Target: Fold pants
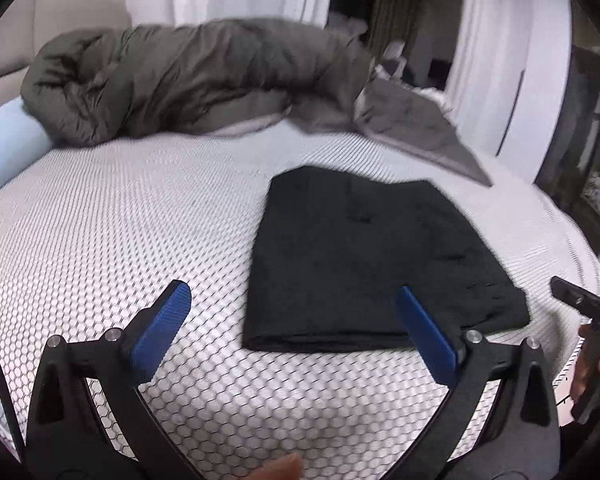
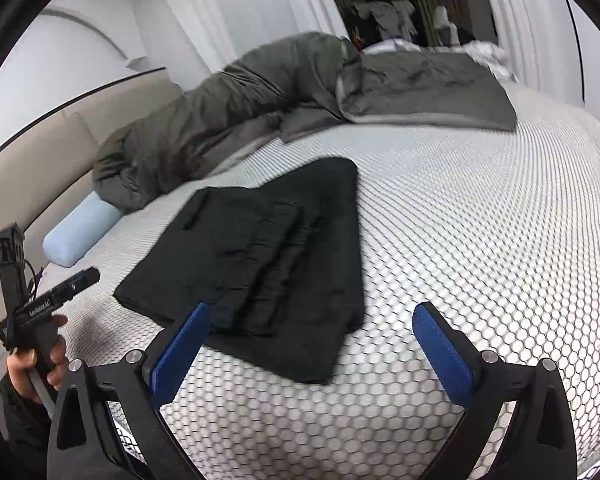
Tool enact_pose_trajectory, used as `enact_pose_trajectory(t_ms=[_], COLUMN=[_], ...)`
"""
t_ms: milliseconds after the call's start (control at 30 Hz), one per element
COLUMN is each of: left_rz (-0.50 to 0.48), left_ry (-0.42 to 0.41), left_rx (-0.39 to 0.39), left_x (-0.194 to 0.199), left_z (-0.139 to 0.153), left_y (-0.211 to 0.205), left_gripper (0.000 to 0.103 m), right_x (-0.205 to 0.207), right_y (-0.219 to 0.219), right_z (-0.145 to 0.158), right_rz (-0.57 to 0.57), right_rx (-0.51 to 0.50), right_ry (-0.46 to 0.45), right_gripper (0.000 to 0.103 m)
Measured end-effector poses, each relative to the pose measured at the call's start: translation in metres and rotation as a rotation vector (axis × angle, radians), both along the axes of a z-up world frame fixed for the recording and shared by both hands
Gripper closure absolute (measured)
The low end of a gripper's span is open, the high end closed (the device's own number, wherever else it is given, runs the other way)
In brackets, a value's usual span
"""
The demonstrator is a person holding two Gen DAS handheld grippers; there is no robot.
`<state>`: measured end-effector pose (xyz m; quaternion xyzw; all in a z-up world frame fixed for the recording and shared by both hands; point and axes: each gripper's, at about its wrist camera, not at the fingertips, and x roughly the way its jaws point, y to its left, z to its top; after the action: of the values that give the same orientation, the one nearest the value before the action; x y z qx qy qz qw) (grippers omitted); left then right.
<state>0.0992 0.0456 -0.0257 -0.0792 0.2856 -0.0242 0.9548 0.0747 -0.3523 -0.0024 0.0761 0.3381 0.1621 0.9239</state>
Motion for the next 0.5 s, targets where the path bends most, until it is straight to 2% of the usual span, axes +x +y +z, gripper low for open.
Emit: enact_pose_trajectory(t_ms=[133, 267, 500], left_rz=[-0.007, -0.017, -0.042], left_ry=[-0.031, -0.041, -0.066], left_rx=[0.030, 0.034, 0.019], left_x=[-0.003, -0.009, -0.014], left_z=[0.007, 0.010, 0.009], left_y=[-0.010, -0.018, -0.029], left_gripper=[0.001, 0.001, 0.001], right_x=[-0.022, -0.038, -0.032], right_y=[0.019, 0.031, 0.050], right_z=[0.007, 0.013, 0.017], right_rz=[0.049, 0.077, 0.071], right_rx=[-0.055, -0.091, -0.110], right_ry=[-0.128, -0.211, -0.259], right_gripper=[0.000, 0.000, 0.000])
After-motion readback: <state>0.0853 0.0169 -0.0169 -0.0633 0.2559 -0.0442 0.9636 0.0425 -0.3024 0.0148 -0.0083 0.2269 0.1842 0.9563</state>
